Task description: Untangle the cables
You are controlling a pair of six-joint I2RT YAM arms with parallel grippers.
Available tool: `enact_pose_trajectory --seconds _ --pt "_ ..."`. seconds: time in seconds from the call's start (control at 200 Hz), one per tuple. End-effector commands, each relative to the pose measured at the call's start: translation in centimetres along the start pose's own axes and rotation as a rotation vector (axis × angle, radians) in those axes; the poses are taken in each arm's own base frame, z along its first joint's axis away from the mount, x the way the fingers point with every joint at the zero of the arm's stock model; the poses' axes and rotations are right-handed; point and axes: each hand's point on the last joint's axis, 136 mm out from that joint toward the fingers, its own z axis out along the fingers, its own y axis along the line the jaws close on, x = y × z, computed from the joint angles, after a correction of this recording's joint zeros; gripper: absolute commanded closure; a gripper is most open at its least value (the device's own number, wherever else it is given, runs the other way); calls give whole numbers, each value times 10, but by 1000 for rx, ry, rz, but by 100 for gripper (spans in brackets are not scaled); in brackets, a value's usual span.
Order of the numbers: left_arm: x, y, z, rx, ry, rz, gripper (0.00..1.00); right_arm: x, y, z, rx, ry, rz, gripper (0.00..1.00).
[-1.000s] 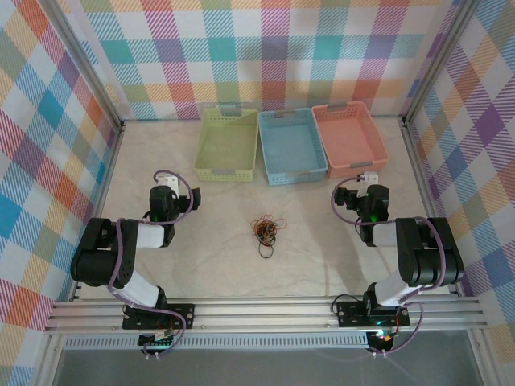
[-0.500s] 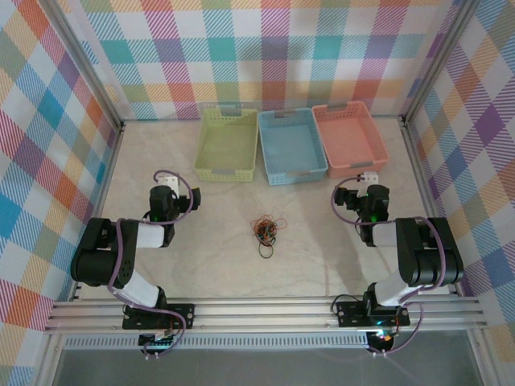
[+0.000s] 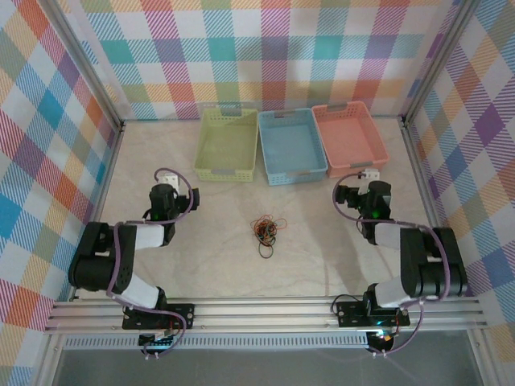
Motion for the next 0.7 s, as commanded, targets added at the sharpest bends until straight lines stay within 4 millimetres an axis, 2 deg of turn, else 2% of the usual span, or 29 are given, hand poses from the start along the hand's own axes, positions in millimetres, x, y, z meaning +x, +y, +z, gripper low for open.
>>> enact_pose_trajectory --seconds 0.0,0.06,0.145,0.18,0.22,0.25,0.285,0.37,0.405,0.505,0.695 --pt "-53 -7 -26 -50 -53 26 0 -47 -3 -23 41 -24 94 0" --pt "-72 -20 -45 -10 -117 27 0 -59 4 -36 7 -32 132 2" --pt "-96 -34 -71 85 -189 -21 0 -68 5 -48 10 6 211 6" --pt "-105 -33 -79 95 -207 -77 0 -74 8 -50 -1 23 226 7" --pt "-117 -24 -88 56 -214 -194 0 -79 13 -50 -23 51 236 7" --pt "-116 -13 -92 10 -176 -306 0 -83 18 -49 -49 71 244 9" --pt "-116 -10 -97 9 -109 -423 0 -87 23 -45 -71 98 255 11" --pt "-122 -33 -104 162 39 -472 0 -94 36 -34 -121 169 268 11" --pt "-111 -37 -106 160 132 -506 0 -98 44 -28 -157 191 269 11" --pt "-102 -62 -116 271 299 -508 0 -101 58 -5 -208 271 272 12" --pt "-75 -92 -128 420 478 -558 0 -91 63 46 -173 385 275 14"
